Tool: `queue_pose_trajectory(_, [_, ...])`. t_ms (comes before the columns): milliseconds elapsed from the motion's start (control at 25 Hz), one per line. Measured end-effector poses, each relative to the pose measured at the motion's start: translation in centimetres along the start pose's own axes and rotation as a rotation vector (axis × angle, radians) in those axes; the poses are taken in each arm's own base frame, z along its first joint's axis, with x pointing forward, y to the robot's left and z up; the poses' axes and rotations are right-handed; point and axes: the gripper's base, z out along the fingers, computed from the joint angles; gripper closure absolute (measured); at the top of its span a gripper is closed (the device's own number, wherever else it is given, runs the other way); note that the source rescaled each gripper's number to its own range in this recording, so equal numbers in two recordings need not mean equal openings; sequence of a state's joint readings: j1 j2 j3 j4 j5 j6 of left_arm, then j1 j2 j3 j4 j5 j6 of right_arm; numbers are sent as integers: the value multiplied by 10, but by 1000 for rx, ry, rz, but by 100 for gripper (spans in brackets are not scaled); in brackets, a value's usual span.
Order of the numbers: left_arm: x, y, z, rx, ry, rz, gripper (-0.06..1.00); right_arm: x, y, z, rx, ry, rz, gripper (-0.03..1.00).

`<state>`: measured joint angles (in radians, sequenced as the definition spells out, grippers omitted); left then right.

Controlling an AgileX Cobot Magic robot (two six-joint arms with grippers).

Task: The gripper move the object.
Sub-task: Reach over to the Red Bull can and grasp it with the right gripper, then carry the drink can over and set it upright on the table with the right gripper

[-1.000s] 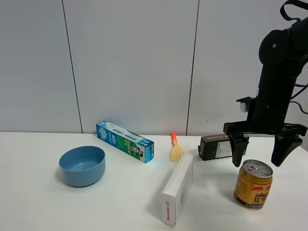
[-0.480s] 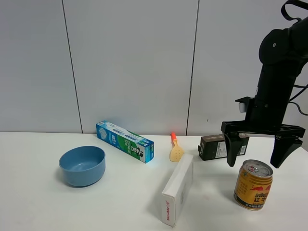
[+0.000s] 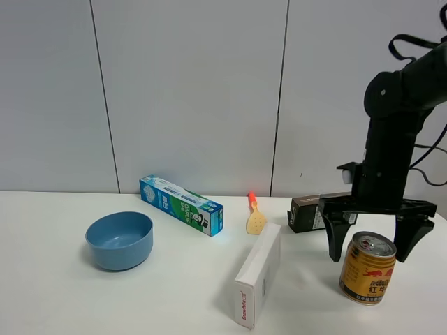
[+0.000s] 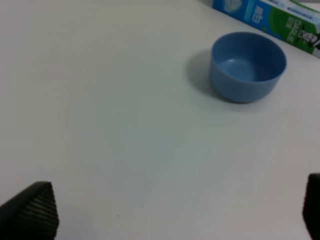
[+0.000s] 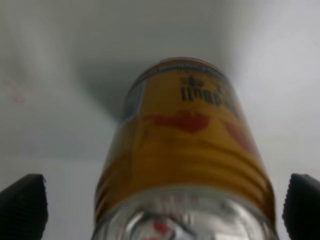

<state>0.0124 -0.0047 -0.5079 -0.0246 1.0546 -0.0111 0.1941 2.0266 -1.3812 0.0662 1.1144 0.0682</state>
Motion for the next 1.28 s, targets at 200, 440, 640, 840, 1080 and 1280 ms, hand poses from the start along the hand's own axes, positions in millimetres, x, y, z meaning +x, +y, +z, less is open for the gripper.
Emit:
queue_pose_trajectory(200, [0,0,0,0,0,0,-6,-1,0,7,1,16,1,11])
queue_pose_trajectory(440, [0,0,0,-1,0,0,-6,-3,0,13,2,31,3,22])
queue_pose_trajectory(640, [0,0,0,-1,0,0,-6,-2,-1,14,6,36,0,73])
queue_pose_trajectory(840, [0,0,0,-1,0,0,-6,-1,-1,14,10,59,-1,97])
queue_pose_trajectory(1080, [0,0,0,-1,0,0,-6,3,-1,14,9,93,-34,97])
queue_pose_trajectory(1280, [0,0,0,-1,0,0,-6,1,6,-16,-50,29,-112,97])
